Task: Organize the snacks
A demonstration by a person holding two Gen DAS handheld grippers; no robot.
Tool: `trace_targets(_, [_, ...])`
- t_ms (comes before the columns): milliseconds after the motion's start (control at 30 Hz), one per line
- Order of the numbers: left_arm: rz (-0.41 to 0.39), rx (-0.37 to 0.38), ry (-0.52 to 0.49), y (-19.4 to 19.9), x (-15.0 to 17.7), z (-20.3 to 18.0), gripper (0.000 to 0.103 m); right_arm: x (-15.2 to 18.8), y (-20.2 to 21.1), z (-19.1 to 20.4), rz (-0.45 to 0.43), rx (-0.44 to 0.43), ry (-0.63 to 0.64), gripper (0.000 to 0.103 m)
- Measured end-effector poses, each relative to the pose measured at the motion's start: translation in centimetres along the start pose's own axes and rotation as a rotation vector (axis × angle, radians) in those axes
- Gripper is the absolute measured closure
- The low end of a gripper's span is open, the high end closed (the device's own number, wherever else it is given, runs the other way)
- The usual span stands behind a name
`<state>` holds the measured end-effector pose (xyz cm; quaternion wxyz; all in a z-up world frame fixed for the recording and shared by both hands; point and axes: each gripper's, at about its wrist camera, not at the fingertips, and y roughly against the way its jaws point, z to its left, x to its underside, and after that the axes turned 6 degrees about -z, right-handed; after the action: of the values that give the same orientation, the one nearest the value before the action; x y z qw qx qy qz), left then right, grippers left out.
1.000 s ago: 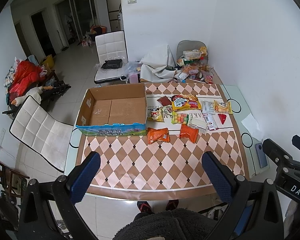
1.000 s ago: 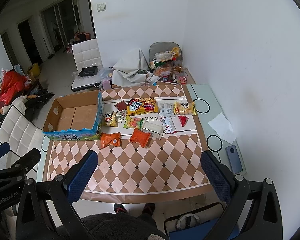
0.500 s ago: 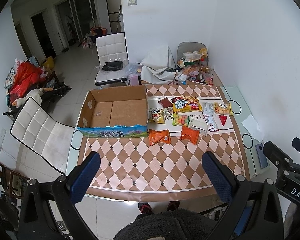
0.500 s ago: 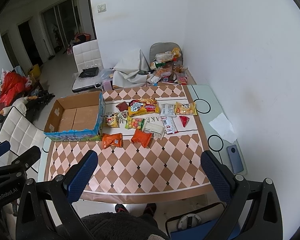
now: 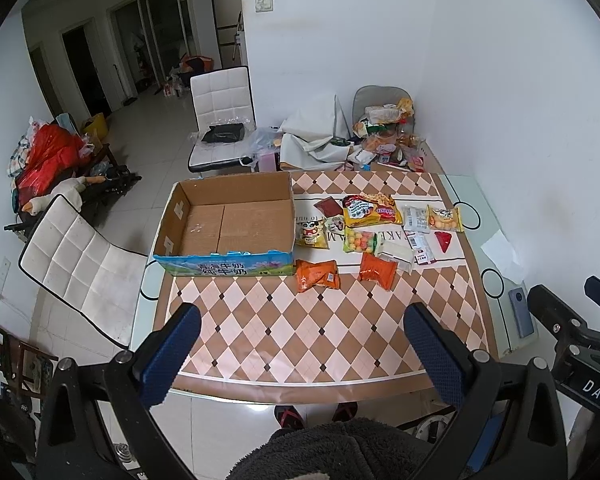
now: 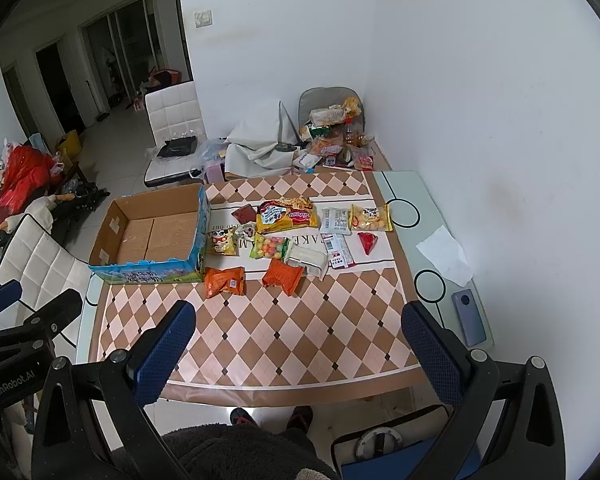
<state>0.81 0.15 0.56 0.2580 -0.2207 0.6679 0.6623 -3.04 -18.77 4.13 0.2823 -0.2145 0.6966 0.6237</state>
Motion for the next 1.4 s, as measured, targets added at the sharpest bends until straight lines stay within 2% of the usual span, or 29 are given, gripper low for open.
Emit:
trace_targets(1067, [-0.01, 0.003, 0.002, -0.1, 0.1, 0.1, 0.0, -0.7, 0.7, 0.8, 0.001, -0.012, -0.012, 0.0])
trace_targets(1100, [-0.006, 0.005, -0.001, -0.2, -1.0, 0.1, 0.0, -0.6, 0.5, 0.8, 0.003, -0.014, -0.015, 0.0])
trace_targets(1233, [-0.023, 0.001, -0.023, -1.6, -2.3, 0.1, 0.0, -0.6, -0.8, 1.0, 0.029, -0.018, -0.042, 0.0])
trace_targets(1400, [0.001, 0.027, -0.068, -7.0, -4.8, 0.0, 0.0, -1.2, -5.1, 0.5, 0.079, -0.012, -0.085, 0.0])
